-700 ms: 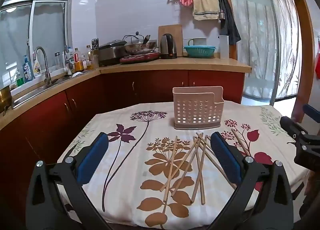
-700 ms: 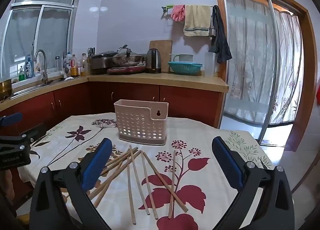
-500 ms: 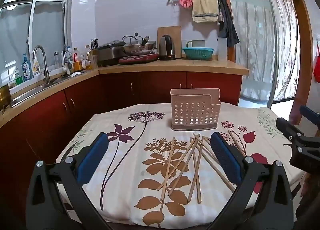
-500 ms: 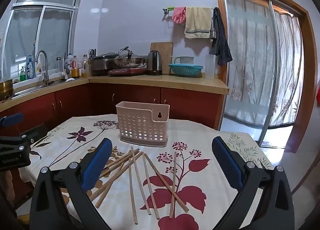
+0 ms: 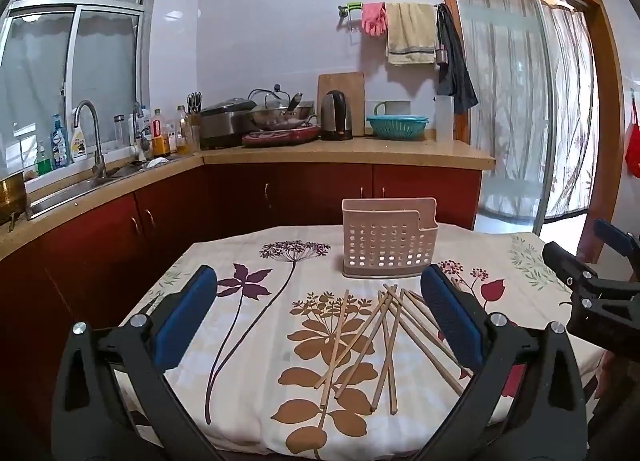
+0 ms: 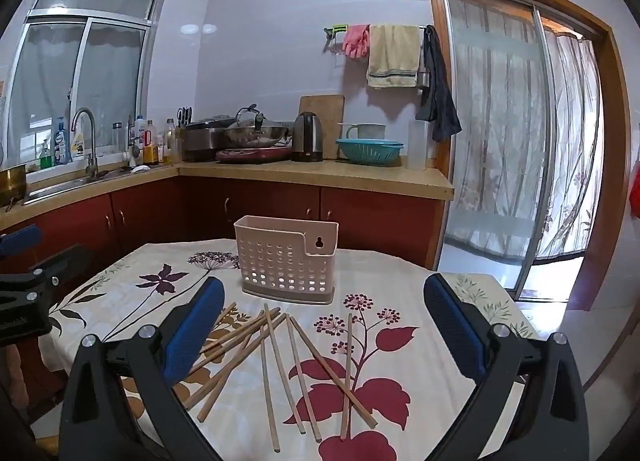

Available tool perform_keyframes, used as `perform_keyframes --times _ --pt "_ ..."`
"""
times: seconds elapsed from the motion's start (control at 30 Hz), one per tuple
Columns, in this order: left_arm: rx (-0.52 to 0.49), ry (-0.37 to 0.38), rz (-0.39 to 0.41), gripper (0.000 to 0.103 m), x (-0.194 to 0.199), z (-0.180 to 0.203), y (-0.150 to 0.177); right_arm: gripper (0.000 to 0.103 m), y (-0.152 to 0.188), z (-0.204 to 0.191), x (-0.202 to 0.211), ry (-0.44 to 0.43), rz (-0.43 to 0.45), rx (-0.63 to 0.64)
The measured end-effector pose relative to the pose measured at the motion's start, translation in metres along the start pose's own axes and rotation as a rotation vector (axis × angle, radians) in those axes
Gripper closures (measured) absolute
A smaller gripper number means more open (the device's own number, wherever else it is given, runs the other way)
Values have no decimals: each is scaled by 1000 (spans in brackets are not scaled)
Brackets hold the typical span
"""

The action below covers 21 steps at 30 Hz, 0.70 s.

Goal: Organize utensils

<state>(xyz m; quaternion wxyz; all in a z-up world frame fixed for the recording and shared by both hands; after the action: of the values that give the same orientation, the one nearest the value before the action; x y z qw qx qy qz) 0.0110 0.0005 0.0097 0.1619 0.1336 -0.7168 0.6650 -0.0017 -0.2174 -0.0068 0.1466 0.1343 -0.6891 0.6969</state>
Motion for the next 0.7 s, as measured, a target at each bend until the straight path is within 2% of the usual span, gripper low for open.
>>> perform_keyframes --times 0.7 --pt "12 -17 4 4 1 -5 5 5 1 2 3 12 3 -2"
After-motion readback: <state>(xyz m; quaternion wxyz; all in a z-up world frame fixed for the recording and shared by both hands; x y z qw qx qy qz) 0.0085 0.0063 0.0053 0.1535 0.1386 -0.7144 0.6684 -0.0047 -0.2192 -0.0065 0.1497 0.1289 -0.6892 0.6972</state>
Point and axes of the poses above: each gripper's, at about its wrist camera, not at the fingertips, and x roughly against the way its jaws point, z to its right, y to its underside, the point moved 4 cm from there along -x, roughly the way its jaws point, and after that the axes turned 5 degrees about -z, right-handed, at the moved point
